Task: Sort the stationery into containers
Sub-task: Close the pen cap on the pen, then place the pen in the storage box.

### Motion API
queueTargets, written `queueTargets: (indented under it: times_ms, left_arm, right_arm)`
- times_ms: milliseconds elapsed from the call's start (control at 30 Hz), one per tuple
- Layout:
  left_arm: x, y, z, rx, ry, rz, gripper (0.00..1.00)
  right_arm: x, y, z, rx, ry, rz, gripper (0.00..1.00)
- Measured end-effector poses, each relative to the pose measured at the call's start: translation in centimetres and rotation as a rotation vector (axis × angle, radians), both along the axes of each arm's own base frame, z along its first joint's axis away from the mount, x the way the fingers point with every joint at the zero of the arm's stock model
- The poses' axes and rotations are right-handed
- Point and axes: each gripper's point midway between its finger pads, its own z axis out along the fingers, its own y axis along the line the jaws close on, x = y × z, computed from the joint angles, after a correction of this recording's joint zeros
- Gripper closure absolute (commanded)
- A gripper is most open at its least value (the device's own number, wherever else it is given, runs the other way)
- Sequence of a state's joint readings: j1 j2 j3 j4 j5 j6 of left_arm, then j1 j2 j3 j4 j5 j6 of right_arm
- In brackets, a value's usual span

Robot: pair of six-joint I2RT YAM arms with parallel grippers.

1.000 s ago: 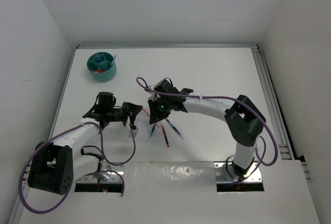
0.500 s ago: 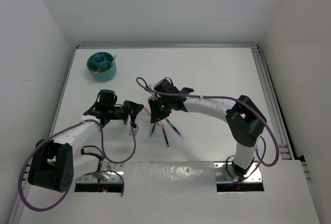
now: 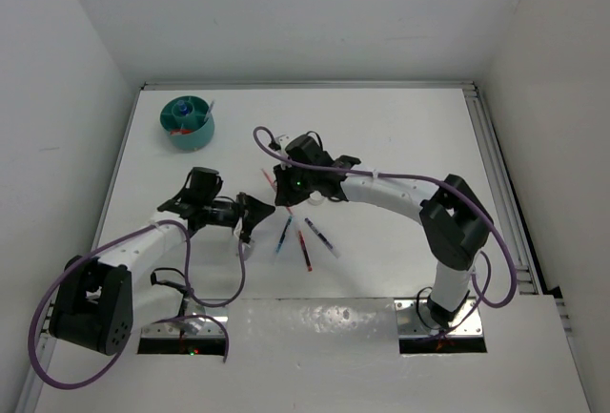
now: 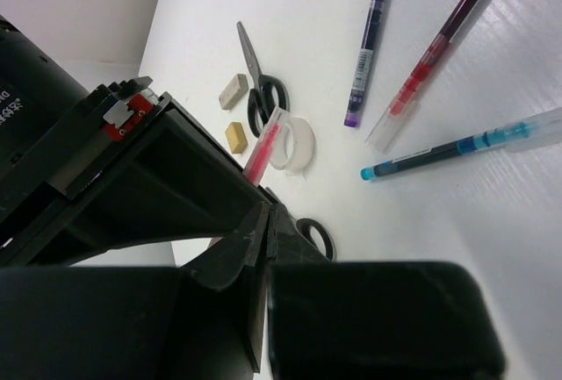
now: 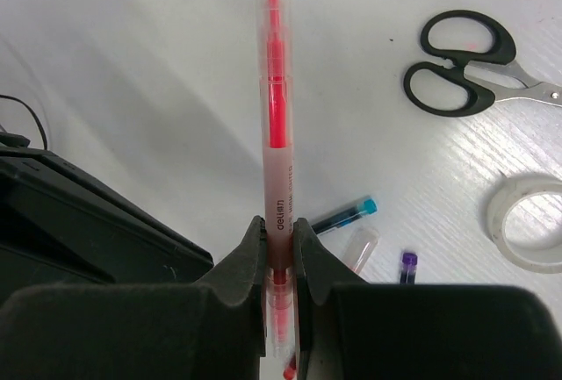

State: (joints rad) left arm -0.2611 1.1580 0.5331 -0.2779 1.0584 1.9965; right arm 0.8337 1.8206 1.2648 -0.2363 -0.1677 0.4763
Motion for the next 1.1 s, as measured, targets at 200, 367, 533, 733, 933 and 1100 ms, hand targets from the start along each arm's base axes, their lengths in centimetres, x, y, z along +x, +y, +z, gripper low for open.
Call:
queueTargets:
  times_ms: [200, 367, 533, 733, 933, 1100]
  left_arm:
    - [0.0, 0.2, -0.1, -0.002, 0.009, 0.005, 1.0]
    - [0.3, 0.6, 0.2, -0.004, 0.001, 0.022, 0.94]
    - [1.1, 0.7, 3.3, -0.029, -0.145, 0.036, 0.49]
    - [2.8, 1.0, 11.8, -0.165, -0.188, 0.207, 0.47]
    - [2.6, 0.6, 16.3, -0.393, 0.378, 0.399, 0.48]
    - [2.0, 0.2, 15.6, -0.537, 0.808, 0.518, 0.47]
  right_arm:
    - [0.2, 0.0, 0.1, -0.003, -0.012, -0.002, 1.0]
    - [0.3, -0.4, 0.4, -0.007, -0.029, -0.013, 1.0]
    - [-0.2, -1.7, 1.4, 0.009, -0.086, -0.016, 1.0]
    - [-0.4, -3.3, 4.4, 0.056, -0.209, -0.028, 1.0]
    - [0.6, -3.4, 8.5, 0.135, -0.34, -0.053, 1.0]
    - [1.0, -3.3, 10.5, 0.172, -0.414, -0.063, 1.0]
